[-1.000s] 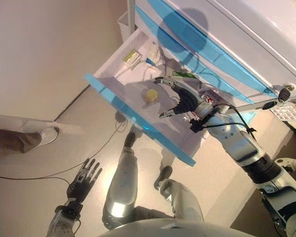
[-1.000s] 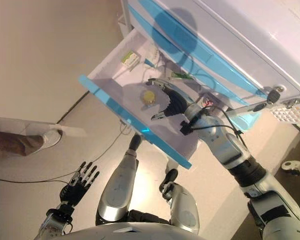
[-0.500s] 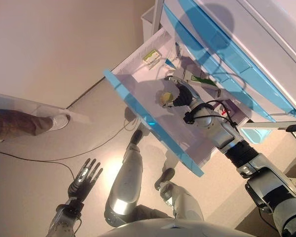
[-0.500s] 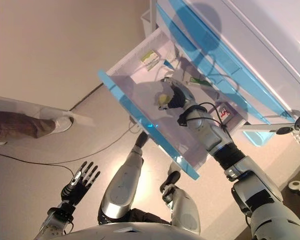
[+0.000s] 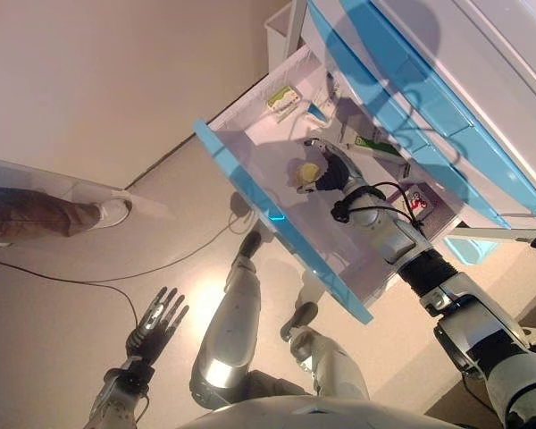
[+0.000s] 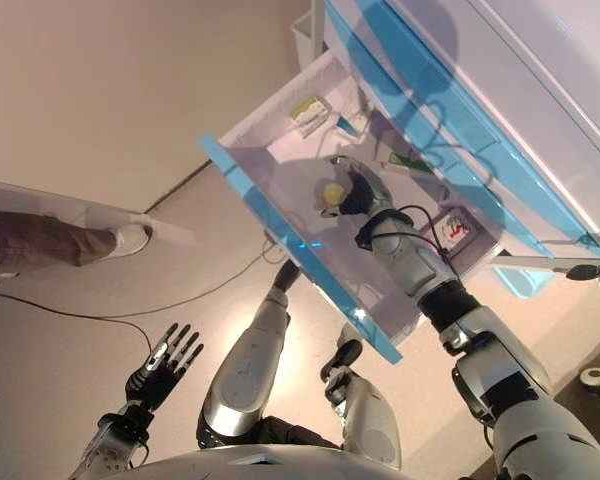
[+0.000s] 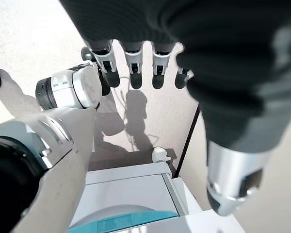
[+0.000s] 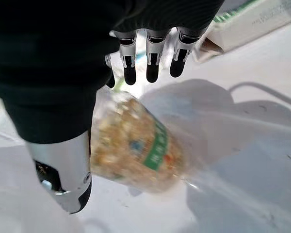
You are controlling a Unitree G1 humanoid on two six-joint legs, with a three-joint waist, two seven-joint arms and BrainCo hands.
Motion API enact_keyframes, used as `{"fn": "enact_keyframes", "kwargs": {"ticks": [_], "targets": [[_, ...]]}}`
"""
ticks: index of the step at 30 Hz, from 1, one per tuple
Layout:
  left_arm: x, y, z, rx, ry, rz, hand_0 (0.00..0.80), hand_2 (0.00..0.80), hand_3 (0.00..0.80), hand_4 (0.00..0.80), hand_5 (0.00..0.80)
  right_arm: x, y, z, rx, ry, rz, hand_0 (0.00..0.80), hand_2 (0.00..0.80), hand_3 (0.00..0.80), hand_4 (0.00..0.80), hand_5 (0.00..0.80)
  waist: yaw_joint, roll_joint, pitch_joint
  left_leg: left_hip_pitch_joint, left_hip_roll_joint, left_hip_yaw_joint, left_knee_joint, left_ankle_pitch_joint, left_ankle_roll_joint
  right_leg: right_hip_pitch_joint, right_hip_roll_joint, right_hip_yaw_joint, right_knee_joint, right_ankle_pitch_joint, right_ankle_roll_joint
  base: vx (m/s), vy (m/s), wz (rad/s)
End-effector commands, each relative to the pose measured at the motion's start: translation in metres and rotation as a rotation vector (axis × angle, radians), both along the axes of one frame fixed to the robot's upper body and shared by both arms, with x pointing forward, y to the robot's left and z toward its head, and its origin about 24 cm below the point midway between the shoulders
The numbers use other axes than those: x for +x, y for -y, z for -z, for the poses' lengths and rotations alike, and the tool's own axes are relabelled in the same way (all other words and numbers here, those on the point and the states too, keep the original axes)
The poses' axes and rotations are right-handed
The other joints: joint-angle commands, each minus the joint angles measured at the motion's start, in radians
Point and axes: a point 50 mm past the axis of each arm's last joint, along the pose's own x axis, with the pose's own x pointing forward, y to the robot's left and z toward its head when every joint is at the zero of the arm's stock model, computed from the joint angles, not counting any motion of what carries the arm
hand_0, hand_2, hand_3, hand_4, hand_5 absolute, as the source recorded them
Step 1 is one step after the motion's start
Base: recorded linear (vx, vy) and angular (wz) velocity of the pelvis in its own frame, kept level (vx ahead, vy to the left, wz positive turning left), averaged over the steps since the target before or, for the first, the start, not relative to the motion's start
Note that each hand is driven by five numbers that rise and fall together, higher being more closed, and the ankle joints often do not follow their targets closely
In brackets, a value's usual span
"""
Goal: Open the drawer and pick up the medicine
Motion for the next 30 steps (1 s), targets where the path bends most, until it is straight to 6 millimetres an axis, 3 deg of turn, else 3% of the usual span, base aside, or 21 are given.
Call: {"fn": "enact_keyframes", "kwargs": {"ticks": [1, 14, 30], "targets": [[-0.017, -0.002, 0.003, 0.046, -0.032, 0.047, 0.0, 0.0, 0.0, 0.0, 0.0, 0.001, -0.009, -0.005, 0.015, 0.002, -0.034, 0.0, 0.0, 0.0, 0.0, 0.0, 0.0, 0.033, -0.027, -0.061, -0.073, -0.019, 0.097, -0.095, 0.074, -0.069, -0.03, 0.019, 0.032, 0.122, -0.019, 0.0, 0.0, 0.0], [-0.008, 0.004, 0.001, 0.034, -0.023, 0.065, 0.0, 0.0, 0.0, 0.0, 0.0, 0.002, -0.01, 0.02, -0.024, -0.093, 0.0, 0.0, 0.0, 0.0, 0.0, 0.0, 0.0, 0.048, -0.027, -0.085, -0.077, -0.023, 0.094, -0.089, 0.075, -0.1, -0.036, 0.014, 0.037, 0.126, -0.019, -0.004, 0.002, -0.01], [-0.006, 0.005, 0.001, 0.031, -0.018, 0.072, 0.0, 0.0, 0.0, 0.0, 0.0, 0.008, -0.004, 0.031, -0.027, -0.153, 0.056, 0.0, 0.0, 0.0, 0.0, 0.0, 0.009, 0.058, -0.027, -0.107, -0.08, -0.028, 0.098, -0.085, 0.079, -0.131, -0.039, 0.002, 0.055, 0.13, -0.017, 0.0, 0.0, 0.0]]}}
